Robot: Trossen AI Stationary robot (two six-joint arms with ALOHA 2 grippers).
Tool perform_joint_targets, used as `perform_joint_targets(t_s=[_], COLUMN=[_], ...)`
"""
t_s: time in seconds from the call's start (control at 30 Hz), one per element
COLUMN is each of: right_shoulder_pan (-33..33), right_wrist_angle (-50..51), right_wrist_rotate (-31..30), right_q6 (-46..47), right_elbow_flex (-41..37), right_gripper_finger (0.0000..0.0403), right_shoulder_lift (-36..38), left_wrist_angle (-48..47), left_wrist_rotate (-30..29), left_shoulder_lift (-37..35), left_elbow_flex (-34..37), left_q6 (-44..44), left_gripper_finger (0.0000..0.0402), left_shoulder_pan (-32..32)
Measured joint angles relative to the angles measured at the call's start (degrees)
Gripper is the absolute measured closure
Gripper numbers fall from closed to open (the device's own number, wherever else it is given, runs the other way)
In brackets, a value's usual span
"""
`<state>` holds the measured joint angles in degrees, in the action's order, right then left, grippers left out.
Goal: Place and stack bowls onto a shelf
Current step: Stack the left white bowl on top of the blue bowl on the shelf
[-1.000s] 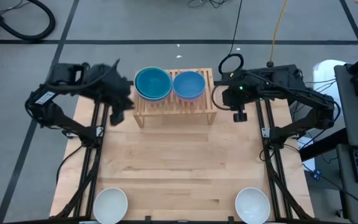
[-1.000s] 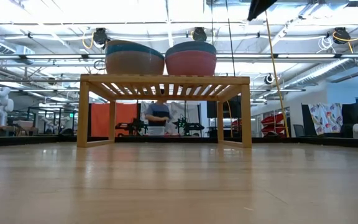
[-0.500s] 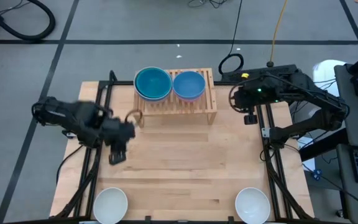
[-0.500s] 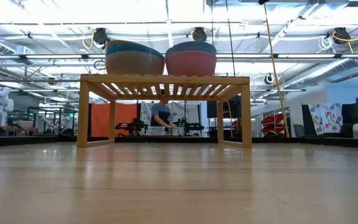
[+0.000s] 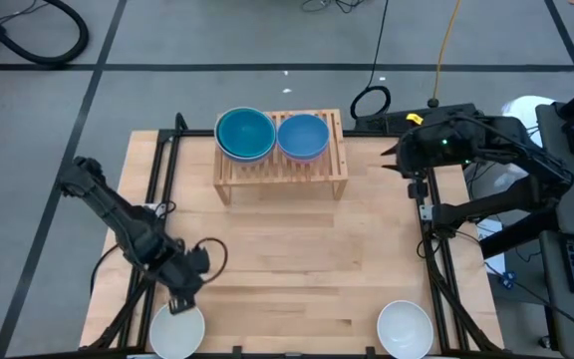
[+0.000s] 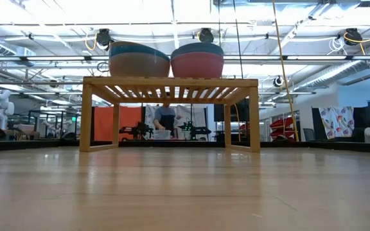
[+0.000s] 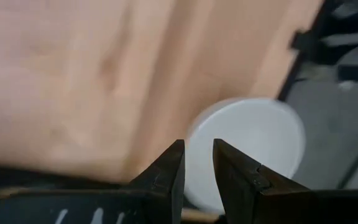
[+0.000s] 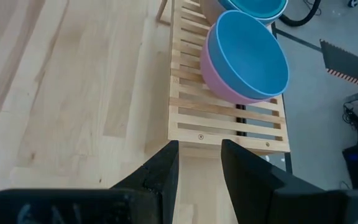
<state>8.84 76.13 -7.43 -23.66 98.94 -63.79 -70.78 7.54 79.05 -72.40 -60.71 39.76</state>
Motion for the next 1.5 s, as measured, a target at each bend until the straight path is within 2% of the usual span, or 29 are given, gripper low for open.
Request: perform_joint_targets(t_s=[0.13,0.27,0.57,0.83,1.33,1.5], right_shoulder_pan=[0.0,0.0,0.0,0.0,0.0,0.0], right_wrist_angle=[0.0,0.0,0.0,-1.5,-1.8,-1.8], right_wrist_rotate=[0.0,0.0,0.0,0.0,0.0,0.0], right_q6=[-0.3,-1.3,-1.2,-1.1,-1.2,-1.2], right_elbow_flex=[0.0,0.0,0.0,0.0,0.0,0.0], right_gripper_finger=[0.0287,0.0287,0.0287,0.0287,0.0287,0.0287], right_shoulder_lift=[0.4,0.5,0.5,0.5,0.5,0.5], left_wrist_angle=[12.2,17.0,17.3,17.9,18.8,25.0], left_wrist_rotate=[-0.4,-0.2,-1.1,-1.1,-1.6,-1.6], left_shoulder_lift=[0.2,1.3,3.1,3.1,3.1,3.1], left_elbow_flex=[5.6,9.8,15.1,18.5,19.1,22.7], left_q6=[-5.7,-9.3,-7.6,-6.5,-5.6,-8.0], left_gripper_finger=[0.0314,0.0314,0.0314,0.0314,0.0314,0.0314], left_shoulder_pan=[3.9,6.8,10.6,11.5,11.5,11.5])
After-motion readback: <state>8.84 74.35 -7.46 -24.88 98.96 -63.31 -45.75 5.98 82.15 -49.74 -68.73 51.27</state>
